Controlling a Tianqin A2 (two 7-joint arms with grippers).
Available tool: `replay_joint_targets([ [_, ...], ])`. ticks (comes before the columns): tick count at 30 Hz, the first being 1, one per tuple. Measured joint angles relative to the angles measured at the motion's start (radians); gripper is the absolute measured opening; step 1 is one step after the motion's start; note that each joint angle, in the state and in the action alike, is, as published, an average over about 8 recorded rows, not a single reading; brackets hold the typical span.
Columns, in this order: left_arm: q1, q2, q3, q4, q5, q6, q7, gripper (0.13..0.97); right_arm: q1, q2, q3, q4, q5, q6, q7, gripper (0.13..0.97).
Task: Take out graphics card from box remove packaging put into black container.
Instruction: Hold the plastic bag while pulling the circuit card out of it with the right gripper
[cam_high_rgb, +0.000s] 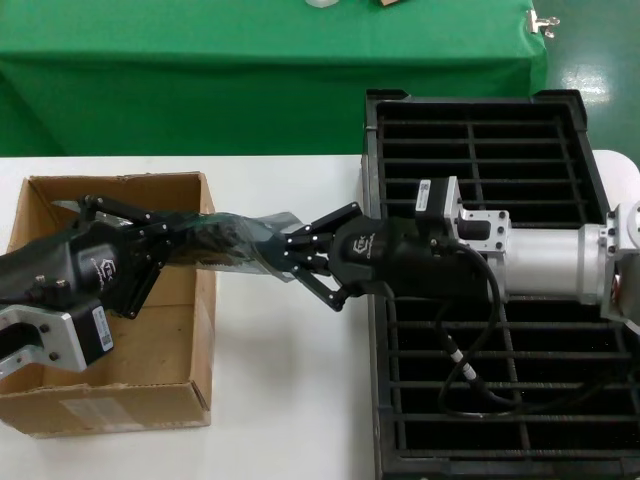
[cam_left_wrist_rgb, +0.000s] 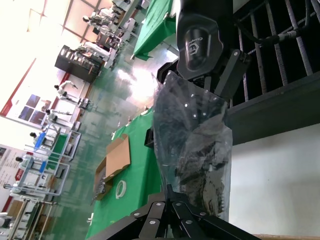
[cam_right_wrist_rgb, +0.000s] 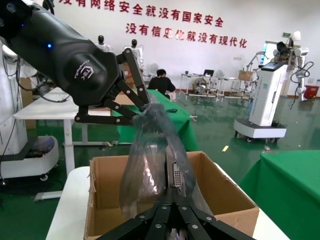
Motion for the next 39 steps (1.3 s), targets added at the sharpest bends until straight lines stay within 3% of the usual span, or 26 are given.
replay_joint_targets([
  [39, 0.0, 0.0, 0.0, 0.0, 0.0, 0.0, 0.0, 0.139, -0.025, -0.022, 0.004, 0.022, -0.008, 0.045, 0.032, 0.132],
])
